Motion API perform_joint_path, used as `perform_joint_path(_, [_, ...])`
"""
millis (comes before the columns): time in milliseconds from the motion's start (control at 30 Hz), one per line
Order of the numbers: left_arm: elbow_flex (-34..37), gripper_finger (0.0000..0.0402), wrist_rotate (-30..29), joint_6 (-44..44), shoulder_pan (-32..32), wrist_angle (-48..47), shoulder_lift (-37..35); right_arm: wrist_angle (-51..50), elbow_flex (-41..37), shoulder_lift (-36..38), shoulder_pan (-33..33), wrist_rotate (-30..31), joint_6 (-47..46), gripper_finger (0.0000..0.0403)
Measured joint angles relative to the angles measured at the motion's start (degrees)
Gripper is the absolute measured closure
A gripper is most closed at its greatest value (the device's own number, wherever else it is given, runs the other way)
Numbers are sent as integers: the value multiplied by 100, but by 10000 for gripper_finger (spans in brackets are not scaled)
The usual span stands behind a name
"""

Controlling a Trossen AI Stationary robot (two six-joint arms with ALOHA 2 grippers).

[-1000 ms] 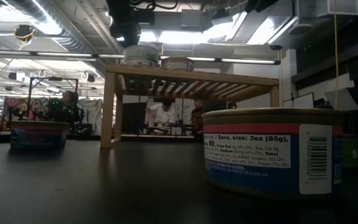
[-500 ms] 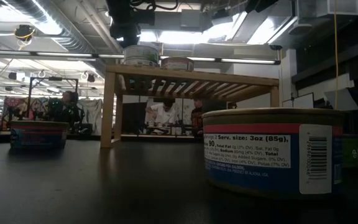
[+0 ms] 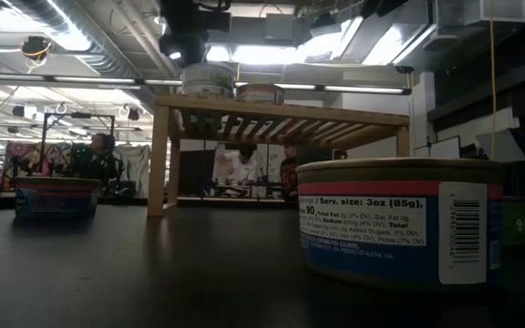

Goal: Stack canned seafood by type on shelf
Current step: Put the green and white tuna can on the shelf

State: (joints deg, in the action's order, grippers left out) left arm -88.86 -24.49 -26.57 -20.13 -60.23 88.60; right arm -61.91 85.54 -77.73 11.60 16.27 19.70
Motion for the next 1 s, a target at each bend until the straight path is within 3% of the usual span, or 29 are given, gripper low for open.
perform_joint_path(267, [-211, 248, -742, -228, 283, -30, -2, -2, 0, 0, 0, -732, -516, 249])
perform_joint_path(500, [-798, 260, -756, -1, 339, -27, -9, -2, 2, -1, 2, -1063, -1245, 249])
perform_joint_path(767, [-1132, 260, -756, 185, 834, -59, -11, 19, 2, -8, 2, -1505, -1747, 247])
perform_joint_path(1000, [-1132, 261, -644, 305, 1254, -452, -9, 149, 7, -171, 2, -1859, -1860, 191])
